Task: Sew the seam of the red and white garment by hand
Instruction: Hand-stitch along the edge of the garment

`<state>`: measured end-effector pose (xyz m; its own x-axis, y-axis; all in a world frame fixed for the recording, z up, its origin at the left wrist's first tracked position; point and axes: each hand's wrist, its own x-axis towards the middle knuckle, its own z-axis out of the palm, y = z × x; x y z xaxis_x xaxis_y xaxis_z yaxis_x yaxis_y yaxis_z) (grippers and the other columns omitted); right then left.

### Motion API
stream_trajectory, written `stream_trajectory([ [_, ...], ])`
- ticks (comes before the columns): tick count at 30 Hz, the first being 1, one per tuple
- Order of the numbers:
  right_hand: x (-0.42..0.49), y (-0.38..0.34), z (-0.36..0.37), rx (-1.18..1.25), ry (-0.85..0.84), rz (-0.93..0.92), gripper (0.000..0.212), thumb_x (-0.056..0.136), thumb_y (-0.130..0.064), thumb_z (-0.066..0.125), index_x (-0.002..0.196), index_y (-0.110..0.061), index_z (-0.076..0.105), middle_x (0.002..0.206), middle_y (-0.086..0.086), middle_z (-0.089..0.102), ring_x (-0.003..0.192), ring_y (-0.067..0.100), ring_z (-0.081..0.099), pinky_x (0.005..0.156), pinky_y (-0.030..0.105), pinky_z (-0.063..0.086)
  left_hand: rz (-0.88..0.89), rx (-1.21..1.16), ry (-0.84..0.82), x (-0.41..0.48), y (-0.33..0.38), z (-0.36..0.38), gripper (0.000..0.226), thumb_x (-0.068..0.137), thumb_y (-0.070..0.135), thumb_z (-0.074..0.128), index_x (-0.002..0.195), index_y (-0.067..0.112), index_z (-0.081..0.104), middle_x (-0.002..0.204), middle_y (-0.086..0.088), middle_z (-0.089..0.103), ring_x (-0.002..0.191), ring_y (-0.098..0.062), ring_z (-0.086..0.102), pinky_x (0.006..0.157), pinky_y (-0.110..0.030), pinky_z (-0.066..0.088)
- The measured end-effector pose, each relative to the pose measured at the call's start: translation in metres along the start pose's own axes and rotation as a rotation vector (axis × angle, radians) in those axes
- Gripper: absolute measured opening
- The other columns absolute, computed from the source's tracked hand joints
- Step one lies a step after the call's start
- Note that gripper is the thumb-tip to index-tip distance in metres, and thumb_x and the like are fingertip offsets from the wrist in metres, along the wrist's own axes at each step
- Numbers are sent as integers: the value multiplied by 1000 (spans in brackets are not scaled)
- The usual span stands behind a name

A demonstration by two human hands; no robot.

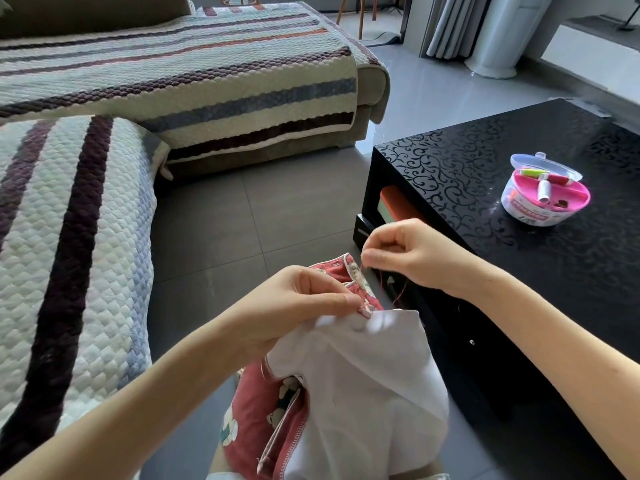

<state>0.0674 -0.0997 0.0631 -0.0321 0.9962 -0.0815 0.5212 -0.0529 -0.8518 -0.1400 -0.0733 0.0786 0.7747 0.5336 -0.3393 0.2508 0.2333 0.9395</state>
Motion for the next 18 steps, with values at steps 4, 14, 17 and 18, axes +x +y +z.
stream_trajectory([
  [4, 38, 59, -10, -451, 352, 116, 13, 89, -22, 64, 81, -13, 69, 74, -3, 65, 75, 16, 59, 72, 32, 43, -29, -107, -10, -4, 3, 0, 13, 69, 16, 72, 73, 4, 76, 76, -7, 72, 70, -11, 67, 63, -17, 51],
  [14, 38, 121, -5, -464, 394, 385, 18, 91, -29, 62, 100, -17, 72, 98, -2, 72, 95, 21, 64, 80, 28, 47, -44, -155, -13, -7, 0, -6, 10, 72, 14, 71, 74, 6, 76, 80, -12, 71, 73, -16, 66, 67, -20, 52],
  [17, 12, 43, 7, 259, 200, 126, 16, 90, -24, 65, 101, -14, 71, 55, -17, 58, 55, 1, 52, 54, 10, 41, -49, -148, -9, -5, -1, -7, 11, 72, 15, 72, 75, 6, 76, 84, -14, 70, 76, -18, 65, 69, -22, 53],
  [18, 2, 22, 9, 349, 71, 70, 22, 89, -29, 63, 101, -12, 72, 47, -15, 49, 46, 2, 39, 48, 10, 34, -50, -146, -14, -5, -1, -7, 12, 71, 16, 73, 75, 5, 76, 84, -15, 70, 77, -19, 65, 70, -22, 53],
])
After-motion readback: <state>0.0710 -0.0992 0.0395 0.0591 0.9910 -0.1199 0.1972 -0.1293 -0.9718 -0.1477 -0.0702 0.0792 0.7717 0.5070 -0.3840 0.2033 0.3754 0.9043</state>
